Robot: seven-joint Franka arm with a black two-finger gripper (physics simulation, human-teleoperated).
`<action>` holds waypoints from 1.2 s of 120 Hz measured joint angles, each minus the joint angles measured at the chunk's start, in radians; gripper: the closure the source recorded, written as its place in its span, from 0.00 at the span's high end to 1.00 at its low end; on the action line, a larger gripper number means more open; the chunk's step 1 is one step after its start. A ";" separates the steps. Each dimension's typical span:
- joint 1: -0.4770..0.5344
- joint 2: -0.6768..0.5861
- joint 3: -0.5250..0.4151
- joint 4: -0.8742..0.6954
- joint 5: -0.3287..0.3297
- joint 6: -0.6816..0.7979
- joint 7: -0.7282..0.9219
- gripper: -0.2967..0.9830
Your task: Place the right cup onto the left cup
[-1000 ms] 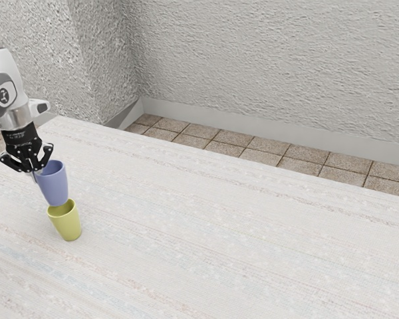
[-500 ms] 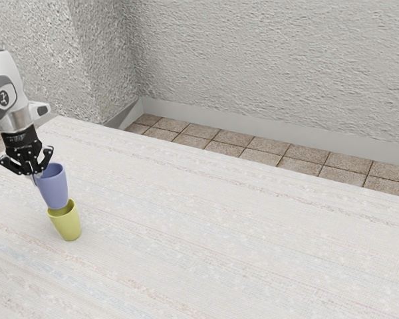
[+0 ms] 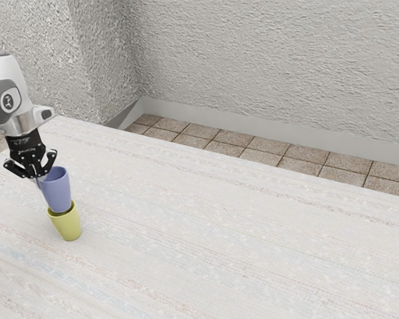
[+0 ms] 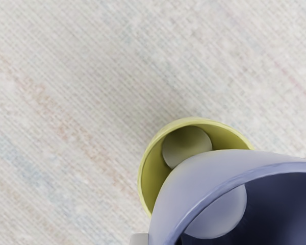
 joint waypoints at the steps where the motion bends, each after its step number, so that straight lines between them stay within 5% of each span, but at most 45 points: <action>1: 0.000 0.001 0.000 0.000 0.000 0.001 0.000 0.15; 63: 0.000 0.026 0.000 -0.001 0.000 0.015 -0.005 0.17; 101: -0.001 0.031 0.000 -0.001 -0.006 0.034 0.000 0.57; 144: -0.040 -0.015 -0.006 0.113 -0.010 -0.037 0.009 0.72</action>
